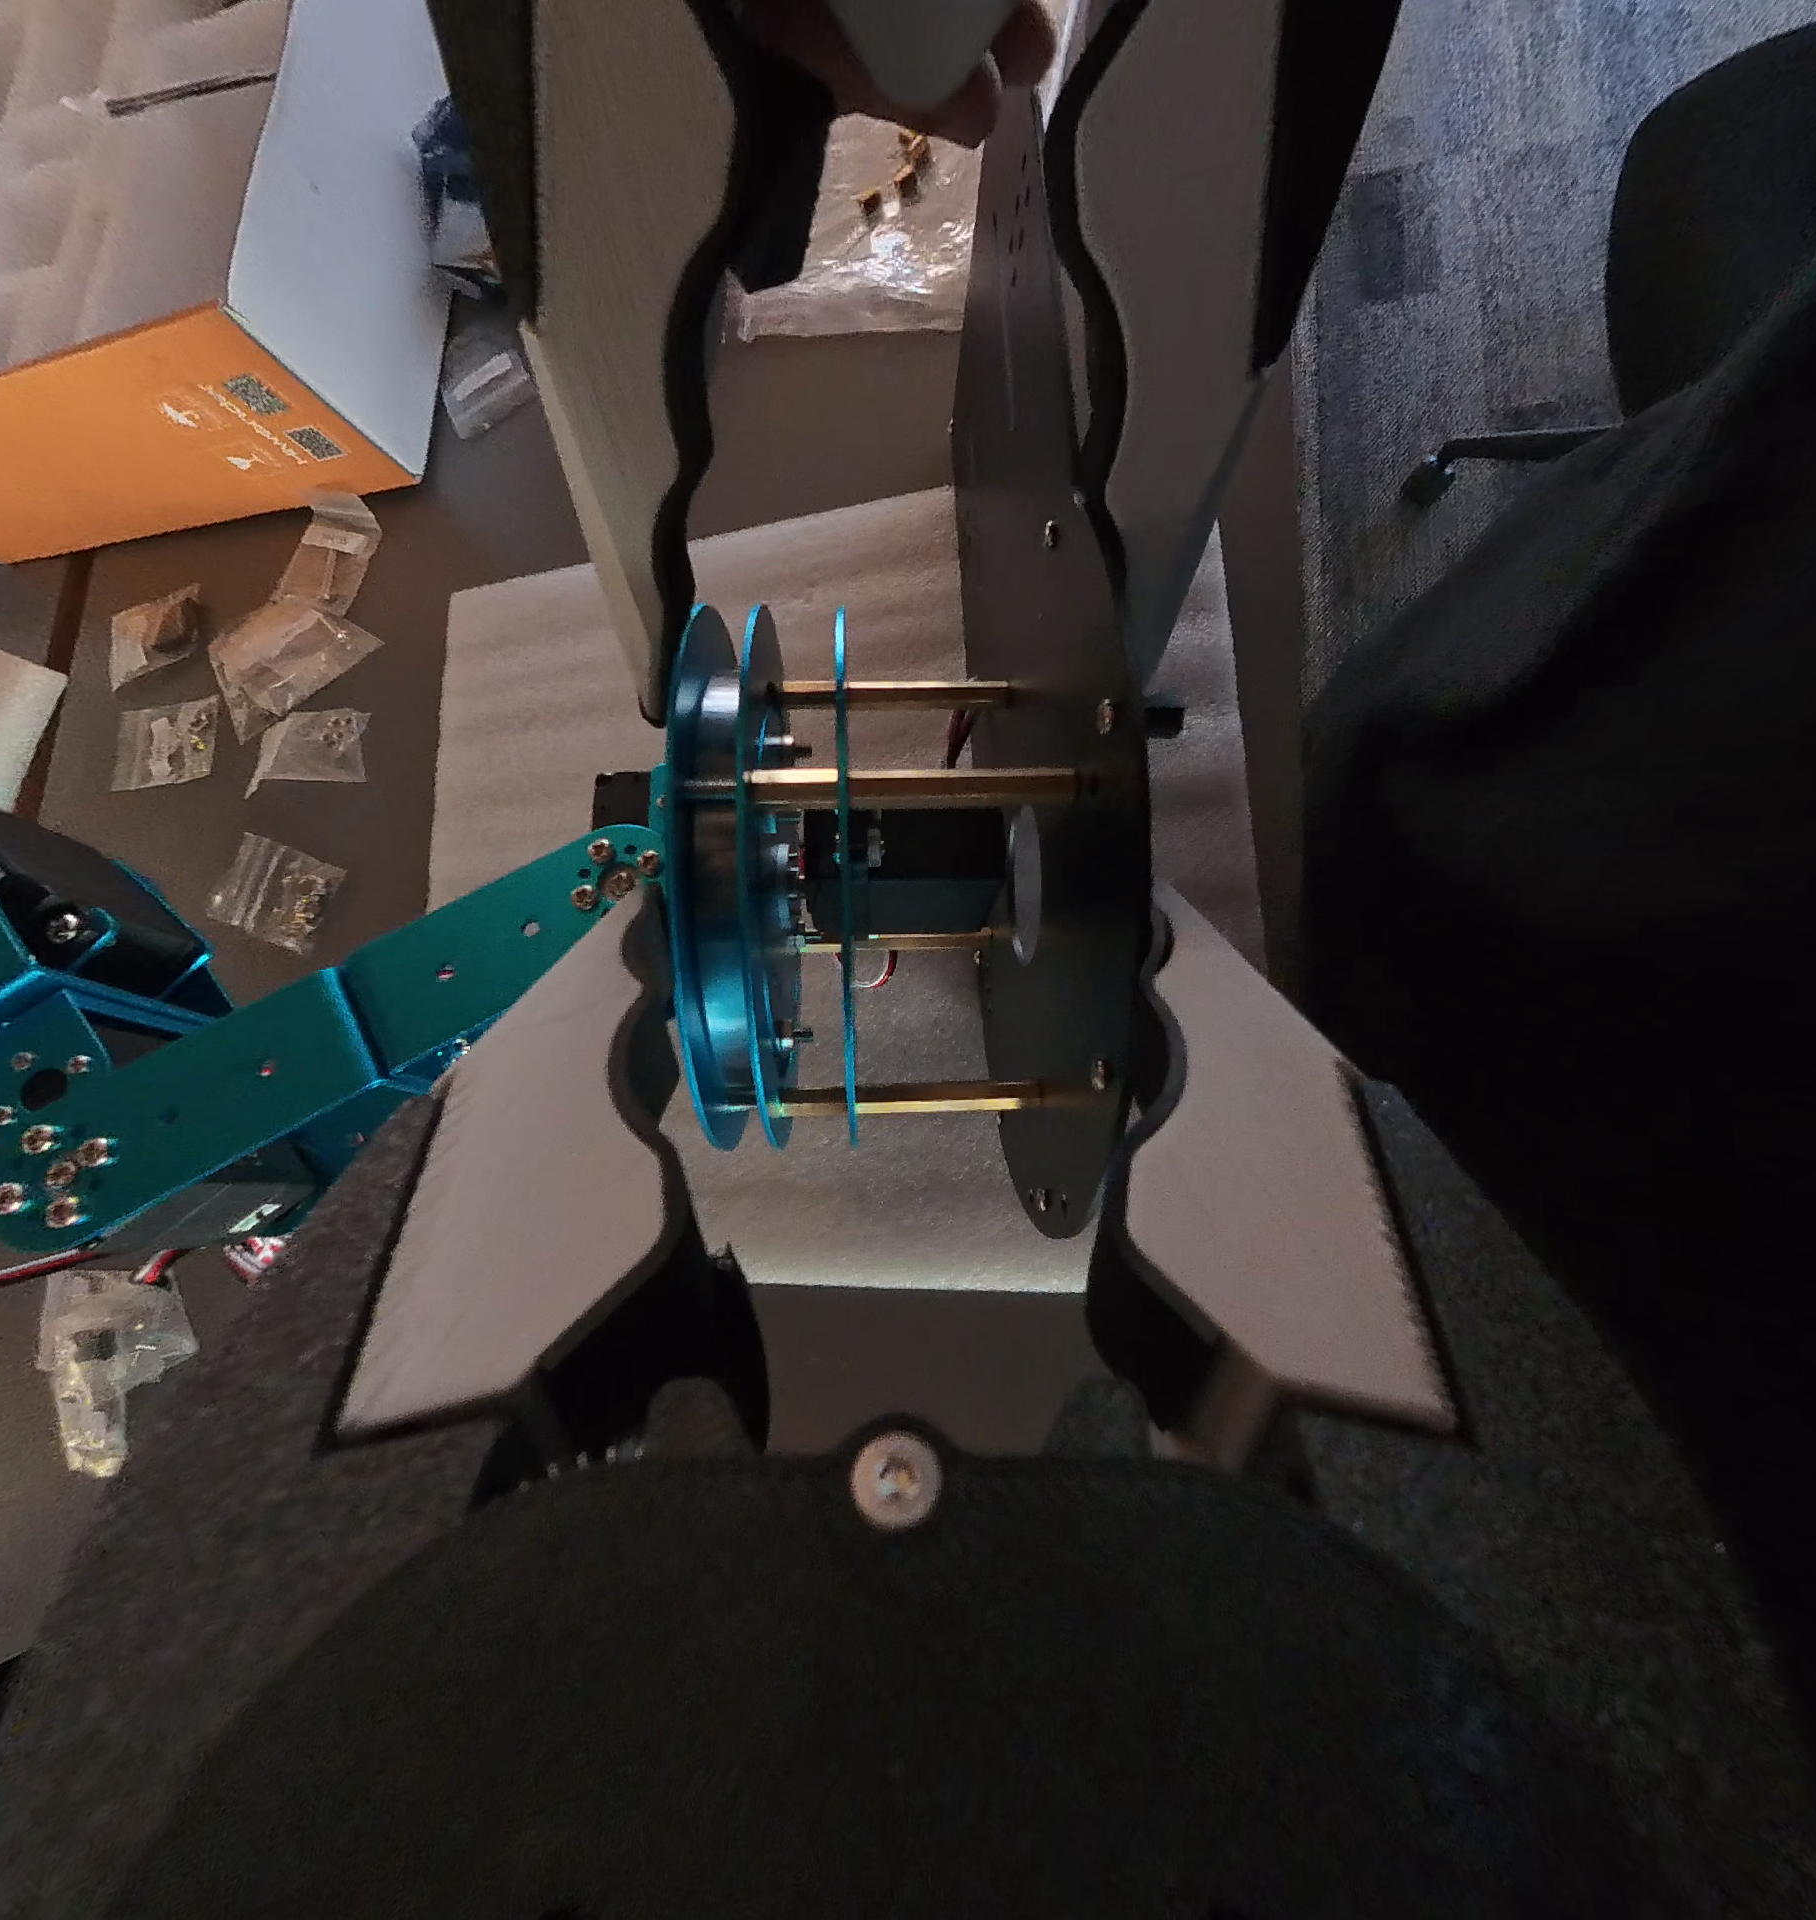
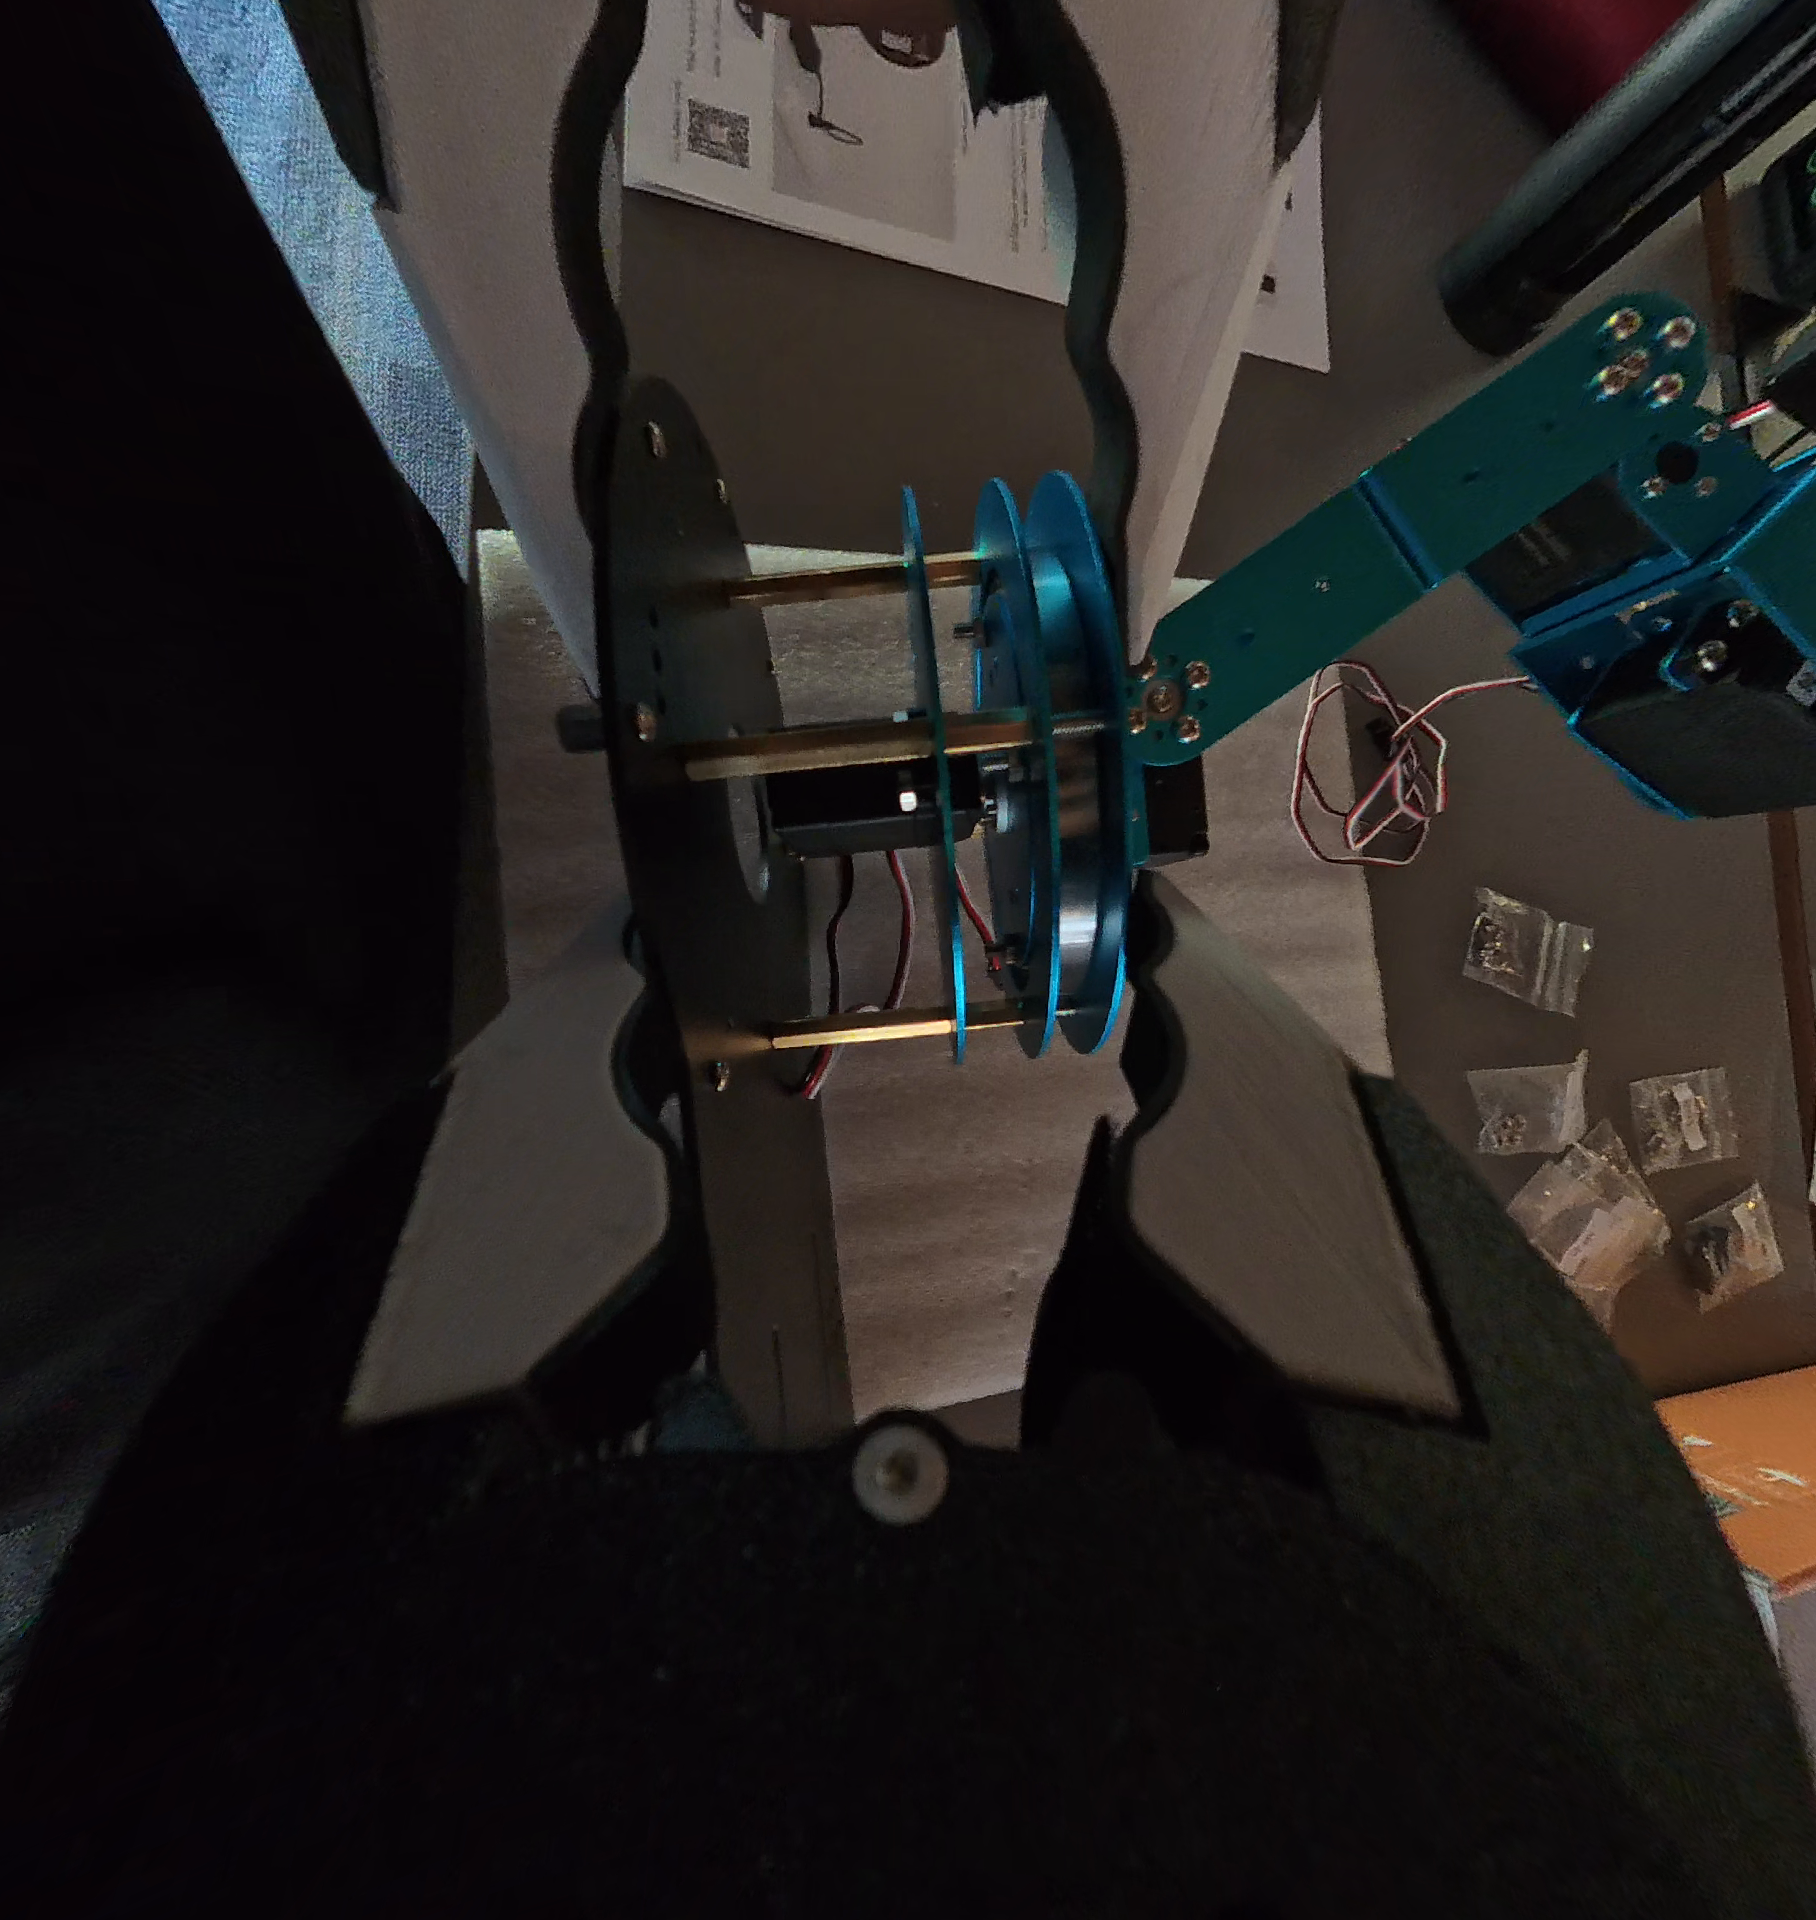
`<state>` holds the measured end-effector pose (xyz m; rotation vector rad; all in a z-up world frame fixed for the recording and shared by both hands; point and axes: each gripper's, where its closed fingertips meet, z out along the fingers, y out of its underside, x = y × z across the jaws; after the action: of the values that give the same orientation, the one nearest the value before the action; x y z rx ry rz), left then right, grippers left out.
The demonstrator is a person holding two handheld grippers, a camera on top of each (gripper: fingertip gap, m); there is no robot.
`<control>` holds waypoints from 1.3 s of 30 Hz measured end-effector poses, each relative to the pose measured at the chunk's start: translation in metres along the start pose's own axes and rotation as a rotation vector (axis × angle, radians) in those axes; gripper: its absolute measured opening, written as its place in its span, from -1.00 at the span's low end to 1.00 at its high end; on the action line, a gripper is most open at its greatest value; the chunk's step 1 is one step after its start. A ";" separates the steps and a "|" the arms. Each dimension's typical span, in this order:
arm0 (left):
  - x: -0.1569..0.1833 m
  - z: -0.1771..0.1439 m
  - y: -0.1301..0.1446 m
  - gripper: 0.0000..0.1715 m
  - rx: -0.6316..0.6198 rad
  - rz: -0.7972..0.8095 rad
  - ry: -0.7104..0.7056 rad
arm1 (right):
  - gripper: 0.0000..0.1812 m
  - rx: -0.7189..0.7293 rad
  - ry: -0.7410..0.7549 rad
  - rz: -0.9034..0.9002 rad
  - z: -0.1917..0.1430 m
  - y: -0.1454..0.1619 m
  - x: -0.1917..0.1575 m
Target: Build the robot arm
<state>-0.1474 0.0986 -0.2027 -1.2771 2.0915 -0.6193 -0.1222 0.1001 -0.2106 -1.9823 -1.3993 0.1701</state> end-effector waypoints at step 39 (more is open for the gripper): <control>0.007 -0.003 0.001 0.00 -0.083 0.089 -0.108 | -0.91 -0.141 0.388 0.669 -0.098 0.308 0.012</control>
<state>-0.1524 0.0928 -0.2032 -1.2266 2.0912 -0.4194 0.1689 0.0107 -0.3187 -2.3793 -0.4872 -0.0197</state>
